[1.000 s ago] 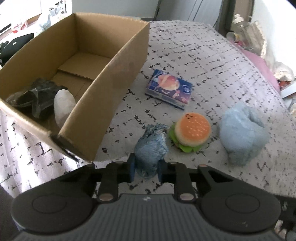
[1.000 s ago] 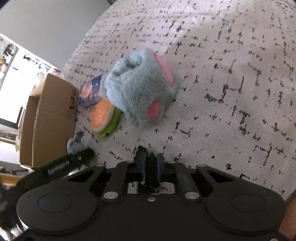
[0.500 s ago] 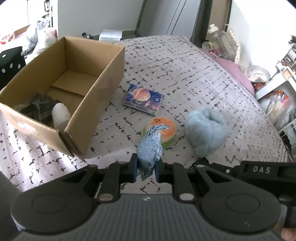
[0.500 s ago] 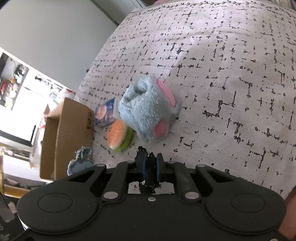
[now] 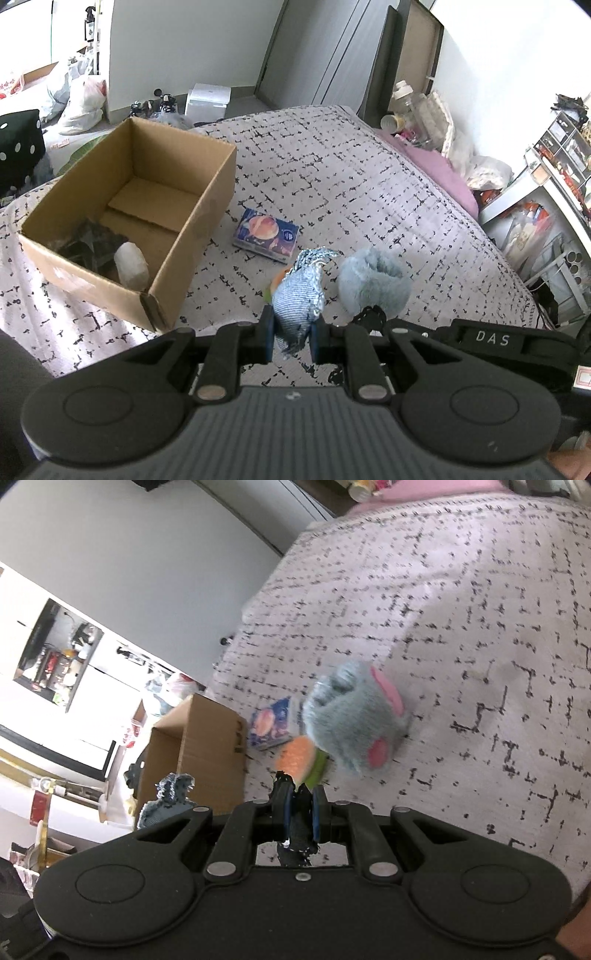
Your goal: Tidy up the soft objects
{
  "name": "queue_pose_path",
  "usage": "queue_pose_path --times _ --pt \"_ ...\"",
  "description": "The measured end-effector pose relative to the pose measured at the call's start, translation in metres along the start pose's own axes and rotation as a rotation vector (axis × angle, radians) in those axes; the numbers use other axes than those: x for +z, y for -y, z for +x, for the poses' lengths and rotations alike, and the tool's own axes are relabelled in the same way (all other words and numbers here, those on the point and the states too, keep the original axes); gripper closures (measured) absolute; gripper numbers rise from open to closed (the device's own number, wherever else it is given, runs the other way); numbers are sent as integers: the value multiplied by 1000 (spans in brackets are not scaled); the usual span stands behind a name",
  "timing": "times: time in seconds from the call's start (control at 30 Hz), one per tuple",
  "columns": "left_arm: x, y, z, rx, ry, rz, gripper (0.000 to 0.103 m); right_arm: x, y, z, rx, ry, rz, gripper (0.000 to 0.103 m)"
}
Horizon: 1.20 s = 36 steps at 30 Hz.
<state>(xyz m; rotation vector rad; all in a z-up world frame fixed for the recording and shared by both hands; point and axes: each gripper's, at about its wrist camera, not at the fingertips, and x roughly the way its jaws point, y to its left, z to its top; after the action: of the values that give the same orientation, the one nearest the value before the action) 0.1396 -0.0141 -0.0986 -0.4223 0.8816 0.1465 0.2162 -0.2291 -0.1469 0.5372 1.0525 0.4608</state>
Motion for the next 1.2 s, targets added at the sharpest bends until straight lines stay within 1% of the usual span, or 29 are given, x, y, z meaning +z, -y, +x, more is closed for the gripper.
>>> queue_pose_path --times 0.13,0.3,0.47,0.6,0.77,0.93,1.03,1.2 --pt "4 -5 -9 -10 10 -7 86 0 -10 -7 6 51 -45 92" --pt "11 -12 -18 -18 36 -11 86 0 -14 -12 15 89 -62 92" --pt "15 -19 -23 -6 47 -13 86 -1 -21 -21 33 144 -71 92" --pt "17 -27 -29 1 59 -18 86 0 -33 -28 58 208 -115 92" --pt "23 -39 -36 18 77 -30 86 2 -48 -30 93 261 -168 92" --pt "29 -50 -40 36 86 -41 86 4 -60 -26 123 272 -177 92" --pt "33 -57 -40 44 90 -48 86 6 -61 -21 147 265 -152 92" --pt "41 -69 -40 51 96 -59 86 8 -66 -15 150 273 -156 92"
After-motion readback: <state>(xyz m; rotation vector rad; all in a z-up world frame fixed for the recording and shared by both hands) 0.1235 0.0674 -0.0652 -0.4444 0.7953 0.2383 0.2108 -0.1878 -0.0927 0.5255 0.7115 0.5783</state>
